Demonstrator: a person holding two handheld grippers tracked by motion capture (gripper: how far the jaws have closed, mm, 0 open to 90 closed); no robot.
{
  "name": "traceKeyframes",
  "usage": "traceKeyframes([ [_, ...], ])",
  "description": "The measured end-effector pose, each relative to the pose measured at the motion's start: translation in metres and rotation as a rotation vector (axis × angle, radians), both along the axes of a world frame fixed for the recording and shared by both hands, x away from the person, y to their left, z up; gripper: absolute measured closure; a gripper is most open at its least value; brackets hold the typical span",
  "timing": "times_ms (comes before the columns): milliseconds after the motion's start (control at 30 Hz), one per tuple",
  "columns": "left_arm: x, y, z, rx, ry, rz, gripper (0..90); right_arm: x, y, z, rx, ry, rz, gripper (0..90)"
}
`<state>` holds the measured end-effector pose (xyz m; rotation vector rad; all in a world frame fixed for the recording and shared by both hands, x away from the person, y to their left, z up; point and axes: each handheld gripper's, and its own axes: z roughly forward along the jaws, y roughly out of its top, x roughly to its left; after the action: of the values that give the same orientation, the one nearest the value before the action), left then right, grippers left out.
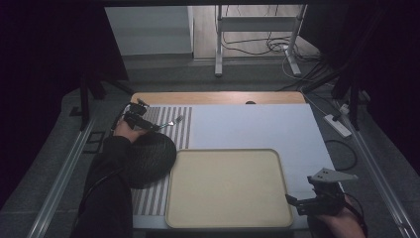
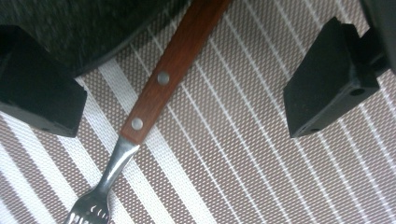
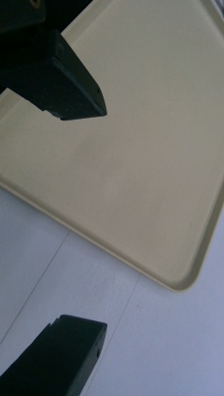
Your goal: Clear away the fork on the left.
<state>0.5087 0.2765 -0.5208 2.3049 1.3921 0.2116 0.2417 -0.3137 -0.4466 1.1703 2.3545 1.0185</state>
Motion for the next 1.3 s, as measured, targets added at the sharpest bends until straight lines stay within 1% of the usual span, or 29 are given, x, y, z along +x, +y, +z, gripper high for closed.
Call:
traceKeyframes([
  [33, 0.003, -0.004, -0.001, 0.017, 0.003, -0.011, 2.2, 0.0, 0.0, 0.0, 0.001, 0.0, 0.001, 0.7],
  [67, 0.003, -0.004, -0.001, 0.017, 0.003, -0.011, 3.4, 0.0, 0.0, 0.0, 0.001, 0.001, 0.001, 0.7],
  [100, 0.005, -0.008, -0.003, 0.029, 0.012, -0.034, 5.3, 0.0, 0.0, 0.0, 0.001, -0.001, 0.002, 0.7],
  [133, 0.005, -0.008, -0.003, 0.029, 0.012, -0.034, 7.2, 0.0, 0.0, 0.0, 0.001, -0.001, 0.002, 0.7],
  [167, 0.006, -0.009, -0.004, 0.037, 0.017, -0.051, 7.2, 0.0, -0.001, 0.0, 0.002, -0.001, 0.001, 0.6],
  [233, 0.006, -0.011, -0.005, 0.053, 0.015, -0.076, 16.5, 0.0, -0.001, 0.0, 0.005, -0.001, -0.006, 0.7],
  [267, 0.006, -0.011, -0.005, 0.053, 0.015, -0.076, 19.4, 0.0, -0.001, 0.0, 0.005, -0.001, -0.006, 0.7],
  [300, 0.005, -0.01, -0.003, 0.057, 0.004, -0.104, 23.4, 0.0, -0.001, 0.0, 0.006, -0.001, -0.007, 0.6],
  [333, 0.005, -0.01, -0.003, 0.057, 0.004, -0.104, 28.4, 0.0, -0.001, 0.0, 0.006, -0.001, -0.007, 0.6],
  [367, 0.005, -0.009, -0.002, 0.052, 0.003, -0.121, 33.8, 0.0, -0.001, 0.0, 0.001, -0.001, -0.004, 0.7],
  [433, 0.004, -0.01, 0.0, 0.056, 0.007, -0.155, 40.8, 0.0, -0.001, 0.0, 0.0, -0.001, -0.004, 0.7],
  [467, 0.004, -0.01, 0.0, 0.056, 0.007, -0.155, 47.6, 0.0, -0.001, 0.0, 0.0, -0.001, -0.004, 0.7],
  [500, 0.003, -0.01, 0.002, 0.048, 0.01, -0.175, 53.7, 0.0, -0.001, 0.0, 0.0, -0.002, -0.004, 0.6],
  [567, 0.003, -0.01, 0.002, 0.053, 0.004, -0.178, 59.4, 0.0, -0.001, 0.0, 0.0, -0.002, -0.004, 0.7],
  [600, 0.003, -0.009, 0.002, 0.044, 0.009, -0.184, 59.4, 0.0, -0.001, 0.0, -0.001, -0.002, -0.004, 0.6],
  [633, 0.002, -0.009, 0.002, 0.045, 0.007, -0.193, 70.2, 0.0, -0.001, 0.0, 0.001, -0.002, -0.002, 0.7],
  [667, 0.002, -0.008, 0.002, 0.043, 0.004, -0.208, 71.0, 0.0, -0.001, 0.0, 0.001, -0.002, -0.002, 0.6],
  [700, 0.002, -0.008, 0.002, 0.043, 0.004, -0.208, 71.8, 0.0, -0.001, 0.0, 0.001, -0.002, -0.002, 0.6],
  [733, 0.003, -0.008, 0.003, 0.05, 0.002, -0.241, 73.1, 0.0, -0.001, 0.0, -0.001, -0.002, -0.003, 0.6],
  [800, 0.003, -0.008, 0.003, 0.062, 0.001, -0.251, 77.9, 0.0, -0.001, 0.0, -0.001, -0.002, -0.003, 0.6],
  [867, 0.002, -0.008, 0.003, 0.074, -0.008, -0.277, 78.0, 0.0, -0.001, 0.0, -0.001, -0.002, -0.003, 0.7],
  [900, 0.002, -0.01, 0.003, 0.097, -0.025, -0.308, 78.1, 0.0, -0.001, 0.0, 0.0, -0.001, -0.003, 0.6],
  [933, 0.001, -0.012, 0.004, 0.113, -0.038, -0.319, 78.1, 0.0, -0.001, 0.0, 0.001, 0.0, -0.003, 0.6],
  [967, 0.001, -0.012, 0.004, 0.113, -0.038, -0.319, 78.2, 0.0, -0.001, 0.0, 0.003, 0.0, -0.003, 0.7],
  [1000, -0.001, -0.014, 0.005, 0.179, -0.074, -0.324, 78.2, 0.0, -0.001, 0.0, 0.005, 0.0, -0.004, 0.6],
  [1100, -0.002, -0.012, 0.007, 0.221, -0.093, -0.335, 78.3, 0.0, -0.001, 0.0, 0.002, 0.001, -0.003, 0.7],
  [1167, -0.004, -0.009, 0.008, 0.231, -0.098, -0.347, 78.2, 0.0, -0.001, 0.0, 0.002, 0.001, -0.003, 0.7],
  [1200, -0.006, -0.009, 0.01, 0.249, -0.106, -0.348, 78.2, 0.0, -0.001, 0.0, 0.003, 0.003, -0.005, 0.7],
  [1300, -0.011, -0.004, 0.016, 0.256, -0.129, -0.351, 78.2, 0.0, -0.001, 0.0, 0.002, 0.003, -0.005, 0.6],
])
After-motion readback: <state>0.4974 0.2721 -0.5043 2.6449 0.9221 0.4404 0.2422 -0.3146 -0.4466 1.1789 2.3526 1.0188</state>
